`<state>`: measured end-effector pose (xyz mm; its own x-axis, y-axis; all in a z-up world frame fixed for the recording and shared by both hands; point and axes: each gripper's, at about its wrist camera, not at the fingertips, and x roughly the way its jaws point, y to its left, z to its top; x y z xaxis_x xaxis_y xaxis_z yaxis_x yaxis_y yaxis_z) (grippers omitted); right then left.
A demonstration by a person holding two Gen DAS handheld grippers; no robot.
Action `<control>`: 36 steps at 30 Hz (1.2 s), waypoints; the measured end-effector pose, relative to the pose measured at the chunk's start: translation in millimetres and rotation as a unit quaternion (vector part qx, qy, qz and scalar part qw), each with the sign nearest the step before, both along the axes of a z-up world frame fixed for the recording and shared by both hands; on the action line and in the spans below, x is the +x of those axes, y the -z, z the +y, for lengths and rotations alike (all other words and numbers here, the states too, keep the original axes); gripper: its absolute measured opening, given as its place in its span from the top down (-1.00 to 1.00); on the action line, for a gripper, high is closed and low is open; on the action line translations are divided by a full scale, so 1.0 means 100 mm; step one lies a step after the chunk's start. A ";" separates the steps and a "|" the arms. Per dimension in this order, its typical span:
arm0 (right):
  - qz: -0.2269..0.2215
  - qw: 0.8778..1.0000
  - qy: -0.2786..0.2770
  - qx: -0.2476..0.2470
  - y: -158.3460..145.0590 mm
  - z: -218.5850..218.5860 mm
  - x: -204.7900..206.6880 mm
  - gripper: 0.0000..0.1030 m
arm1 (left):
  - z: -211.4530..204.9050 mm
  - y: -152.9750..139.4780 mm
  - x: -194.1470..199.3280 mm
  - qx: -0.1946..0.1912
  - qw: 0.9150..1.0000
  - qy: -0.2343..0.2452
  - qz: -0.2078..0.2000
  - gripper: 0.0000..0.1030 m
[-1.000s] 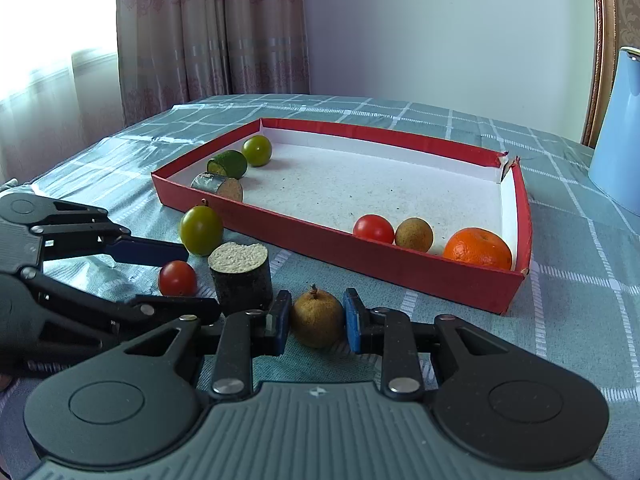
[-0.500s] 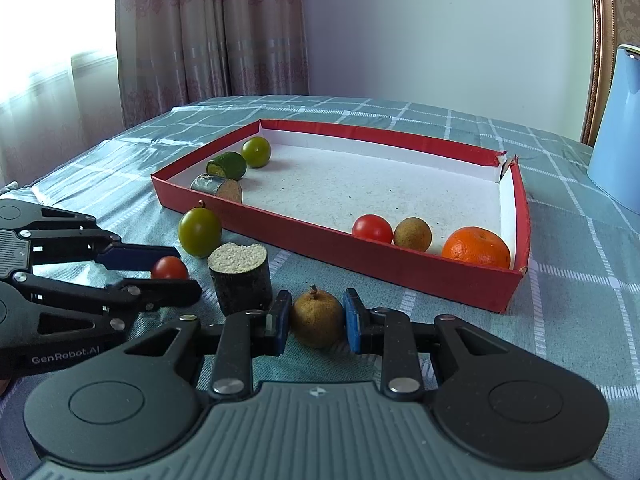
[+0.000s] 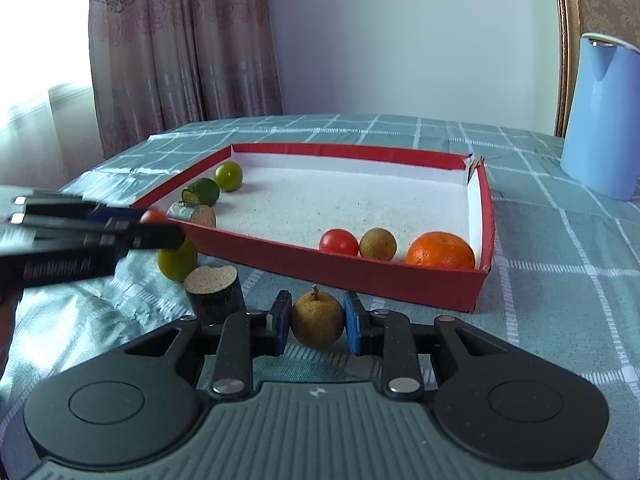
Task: Organize fruits
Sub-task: 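Grasp the red cherry tomato with the left tool while the right tool grasps the brown pear, then carry the cherry tomato and pear into the tray and open both tools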
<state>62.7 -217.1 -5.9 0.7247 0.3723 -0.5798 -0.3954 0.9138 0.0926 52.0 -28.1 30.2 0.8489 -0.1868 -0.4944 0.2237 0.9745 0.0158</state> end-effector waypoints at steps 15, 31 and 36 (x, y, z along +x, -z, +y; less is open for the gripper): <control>-0.015 1.000 0.003 -0.002 -0.05 -0.01 -0.03 0.47 | 0.01 -0.01 0.42 0.001 0.998 -0.054 0.008 0.52; -0.009 1.000 -0.012 0.019 -0.42 -0.05 0.32 0.47 | -0.01 0.03 0.82 0.003 0.996 -0.081 0.032 0.52; -0.030 0.999 0.007 0.016 -0.53 -0.08 0.45 0.47 | -0.01 0.04 0.89 0.003 0.995 -0.088 0.034 0.52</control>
<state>108.1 -224.8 47.3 0.7629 0.3805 -0.5227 -0.3892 0.9159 0.0987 141.4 -29.2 26.3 0.8322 -0.0340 -0.5534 0.0494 0.9987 0.0129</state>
